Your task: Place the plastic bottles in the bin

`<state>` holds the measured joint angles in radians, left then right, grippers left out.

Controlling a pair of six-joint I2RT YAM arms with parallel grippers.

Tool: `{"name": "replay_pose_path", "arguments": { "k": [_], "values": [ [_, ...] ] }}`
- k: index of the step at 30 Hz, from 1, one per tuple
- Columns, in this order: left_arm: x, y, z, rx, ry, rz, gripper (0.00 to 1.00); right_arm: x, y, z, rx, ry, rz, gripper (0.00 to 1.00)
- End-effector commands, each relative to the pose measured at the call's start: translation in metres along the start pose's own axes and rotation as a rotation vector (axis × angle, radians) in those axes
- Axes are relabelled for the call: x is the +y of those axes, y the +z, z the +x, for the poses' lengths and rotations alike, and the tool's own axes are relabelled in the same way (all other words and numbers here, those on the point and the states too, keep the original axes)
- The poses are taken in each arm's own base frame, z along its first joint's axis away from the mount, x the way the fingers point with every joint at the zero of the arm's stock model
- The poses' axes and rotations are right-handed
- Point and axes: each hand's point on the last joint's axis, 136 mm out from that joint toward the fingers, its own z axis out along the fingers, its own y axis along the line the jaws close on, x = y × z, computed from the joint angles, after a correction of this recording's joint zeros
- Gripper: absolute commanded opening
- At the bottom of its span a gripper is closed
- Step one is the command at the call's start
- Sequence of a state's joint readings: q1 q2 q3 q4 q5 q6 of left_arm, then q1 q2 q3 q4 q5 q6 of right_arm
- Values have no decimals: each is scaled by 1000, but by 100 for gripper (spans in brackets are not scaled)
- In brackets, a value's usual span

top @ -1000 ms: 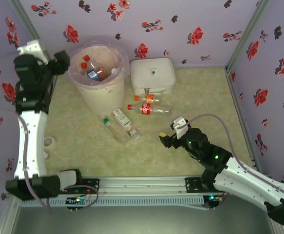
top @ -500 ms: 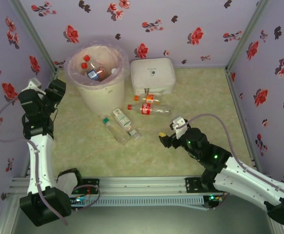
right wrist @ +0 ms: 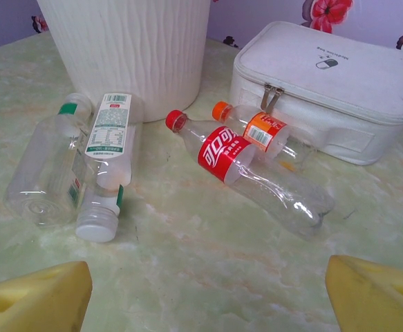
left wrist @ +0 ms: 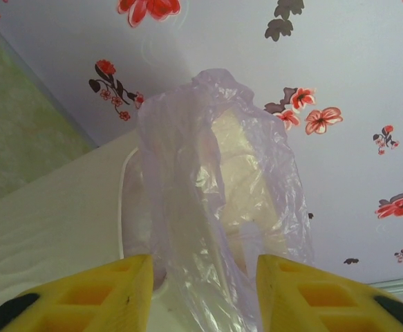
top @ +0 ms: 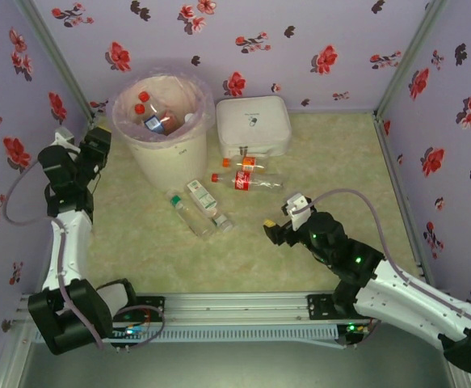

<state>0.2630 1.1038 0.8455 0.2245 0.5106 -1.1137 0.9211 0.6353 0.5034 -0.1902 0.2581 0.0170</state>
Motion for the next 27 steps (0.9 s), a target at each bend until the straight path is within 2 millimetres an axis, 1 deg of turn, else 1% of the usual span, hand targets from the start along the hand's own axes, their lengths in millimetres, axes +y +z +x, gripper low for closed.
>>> {"name": "replay_pose_path", "arguments": {
  "k": [1,3,5,7,14,18,19,23,27],
  "values": [
    [-7,6,4,26,9,48,45,3,3,-3,-13,-14,-10,88],
    [-5,8,4,27,15,43,47,3,4,-4,-12,-14,-11,88],
    [-2,11,5,33,16,36,48,4,5,-6,-14,-18,-12,88],
    [1,16,6,43,12,31,45,3,6,-8,-13,-30,-6,88],
    [3,29,7,54,10,38,19,1,16,-20,-5,-95,21,89],
    [5,33,7,59,14,33,3,3,22,-21,14,-114,18,89],
    [5,33,7,59,16,33,0,4,23,-21,15,-117,16,89],
    [13,33,10,65,16,22,0,1,29,-21,17,-135,30,89],
    [24,35,15,73,10,4,0,-11,37,-23,19,-170,55,89]
  ]
}}
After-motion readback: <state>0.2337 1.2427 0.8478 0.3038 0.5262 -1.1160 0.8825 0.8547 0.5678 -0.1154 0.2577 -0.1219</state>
